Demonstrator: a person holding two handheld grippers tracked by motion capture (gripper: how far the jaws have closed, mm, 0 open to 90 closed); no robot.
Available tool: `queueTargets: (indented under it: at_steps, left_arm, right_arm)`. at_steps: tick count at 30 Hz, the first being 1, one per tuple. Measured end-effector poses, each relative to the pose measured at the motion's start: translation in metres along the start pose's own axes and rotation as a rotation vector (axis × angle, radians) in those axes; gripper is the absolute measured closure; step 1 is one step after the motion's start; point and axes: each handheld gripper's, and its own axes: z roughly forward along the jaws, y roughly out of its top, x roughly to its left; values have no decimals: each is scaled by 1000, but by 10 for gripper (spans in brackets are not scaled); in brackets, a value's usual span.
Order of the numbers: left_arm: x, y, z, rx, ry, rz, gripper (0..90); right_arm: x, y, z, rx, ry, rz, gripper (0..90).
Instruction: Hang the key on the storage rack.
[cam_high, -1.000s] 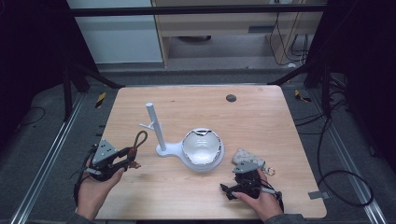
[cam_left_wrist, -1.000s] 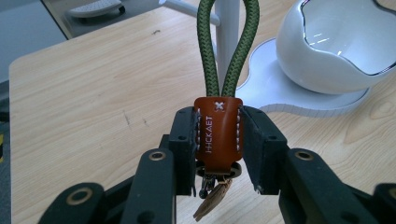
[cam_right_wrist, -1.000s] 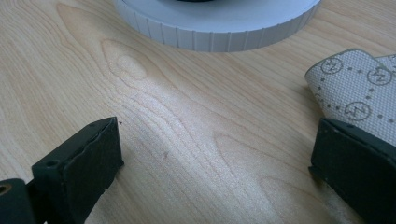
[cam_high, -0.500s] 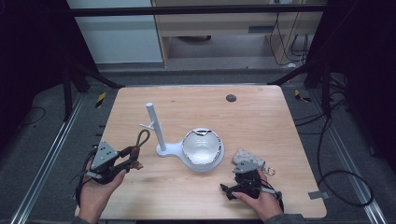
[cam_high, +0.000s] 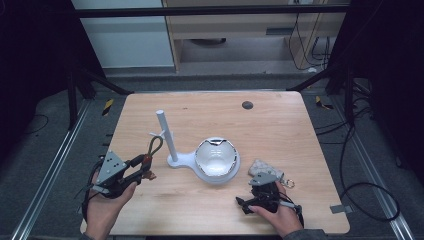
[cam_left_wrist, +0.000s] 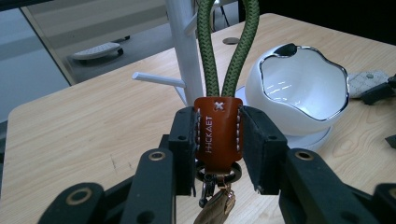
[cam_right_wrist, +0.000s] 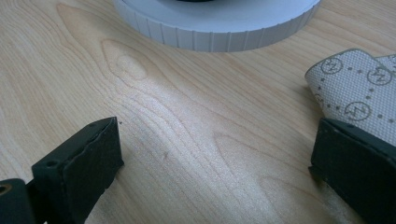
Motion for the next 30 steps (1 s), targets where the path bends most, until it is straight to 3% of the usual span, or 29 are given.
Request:
queueTargets:
  at_steps: [30]
  left_arm:
    - [8,0,30,49,18,-43,656]
  right_arm:
    - [0,0,0,0,0,0,19]
